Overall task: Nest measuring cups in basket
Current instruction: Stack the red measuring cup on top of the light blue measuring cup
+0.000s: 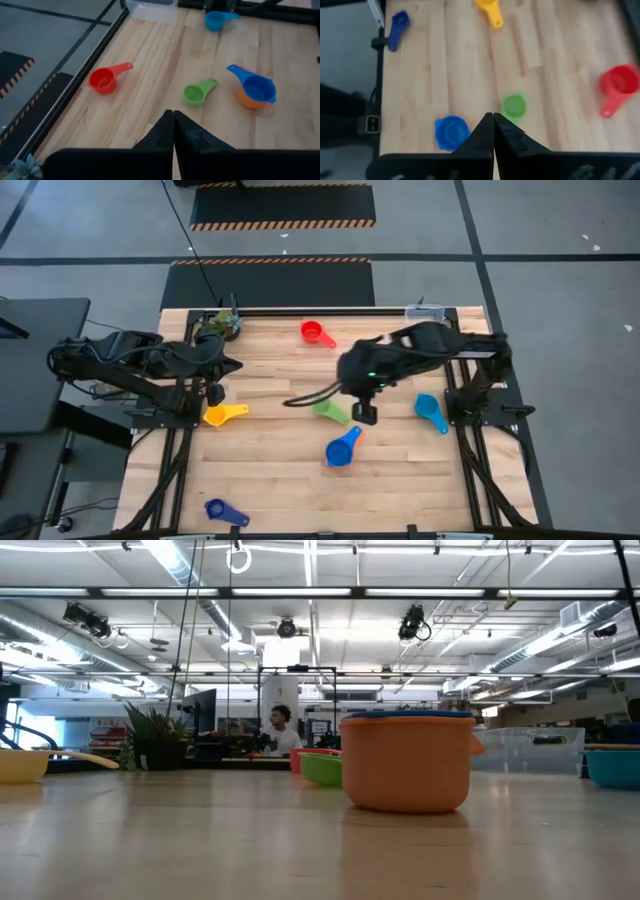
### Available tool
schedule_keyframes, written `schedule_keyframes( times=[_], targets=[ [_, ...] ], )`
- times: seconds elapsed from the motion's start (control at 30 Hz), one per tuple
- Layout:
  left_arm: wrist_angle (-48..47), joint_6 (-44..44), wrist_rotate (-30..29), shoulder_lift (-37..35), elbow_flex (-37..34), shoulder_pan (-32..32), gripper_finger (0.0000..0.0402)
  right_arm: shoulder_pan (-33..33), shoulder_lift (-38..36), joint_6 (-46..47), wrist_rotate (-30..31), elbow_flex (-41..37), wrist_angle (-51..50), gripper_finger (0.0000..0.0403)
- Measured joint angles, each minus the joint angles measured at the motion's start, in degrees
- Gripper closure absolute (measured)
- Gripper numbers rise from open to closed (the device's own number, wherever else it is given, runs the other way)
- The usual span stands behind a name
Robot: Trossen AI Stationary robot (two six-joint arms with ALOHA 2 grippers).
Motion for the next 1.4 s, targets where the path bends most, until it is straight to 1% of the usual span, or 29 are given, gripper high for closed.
schedule_keyframes(
  times=[0.13, 0.27, 0.4, 0.5, 0.57, 0.63, 0.8, 0.9, 0.97, 1.17, 1.3, 1.4],
  targets=[
    [-0.14, 0.04, 1.64, 1.24, -0.03, 2.67, 0.0357, 2.15, -4.01, -0.34, 5.44, 0.0, 0.02, 0.04],
    [0.24, 0.28, 4.17, 3.72, -0.01, 6.33, 0.0313, 3.07, -6.88, -1.97, 9.69, 0.09, -0.12, 0.04],
    [1.33, 5.08, 6.7, 7.37, -0.01, 10.12, 0.0272, 2.99, -9.1, -4.51, 10.96, 0.09, -0.53, 0.04],
    [4.86, 9.45, 8.05, 11.1, -0.01, 13.58, 0.0249, 2.66, -10.68, -5.51, 11.36, 0.09, -1.0, 0.04],
    [8.1, 12.45, 8.83, 14.01, -0.01, 16.45, 0.0239, 2.35, -11.81, -4.8, 12.82, 0.07, -0.98, 0.04],
    [10.62, 14.79, 11.93, 16.72, -0.01, 20.06, 0.0234, 2.02, -13.28, -3.71, 14.89, 0.07, -0.97, 0.04],
    [21.9, 16.87, 23.29, 24.47, 0.01, 28.98, 0.0232, 1.53, -17.27, -2.01, 19.88, 0.07, -0.95, 0.04],
    [26.55, 21.26, 28.12, 29.07, 0.01, 33.4, 0.0232, 1.17, -19.62, -2.01, 21.57, 0.07, -0.7, 0.04],
    [28.96, 23.79, 29.64, 32.41, 0.03, 35.43, 0.0232, 0.86, -21.1, -2.27, 21.87, 0.07, -0.68, 0.04],
    [29.96, 36.34, 32.27, 41.71, -0.01, 39.42, 0.0232, 0.53, -24.5, -4.61, 21.9, 0.07, -0.69, 0.04],
    [31.82, 40.63, 33.38, 47.46, -0.01, 40.62, 0.0232, 0.53, -25.87, -6.57, 23.07, 0.07, -0.69, 0.04],
    [34.01, 43.59, 32.76, 50.28, -0.01, 40.71, 0.0232, 0.53, -26.32, -7.71, 24.05, 0.06, -0.77, 0.04]
  ],
)
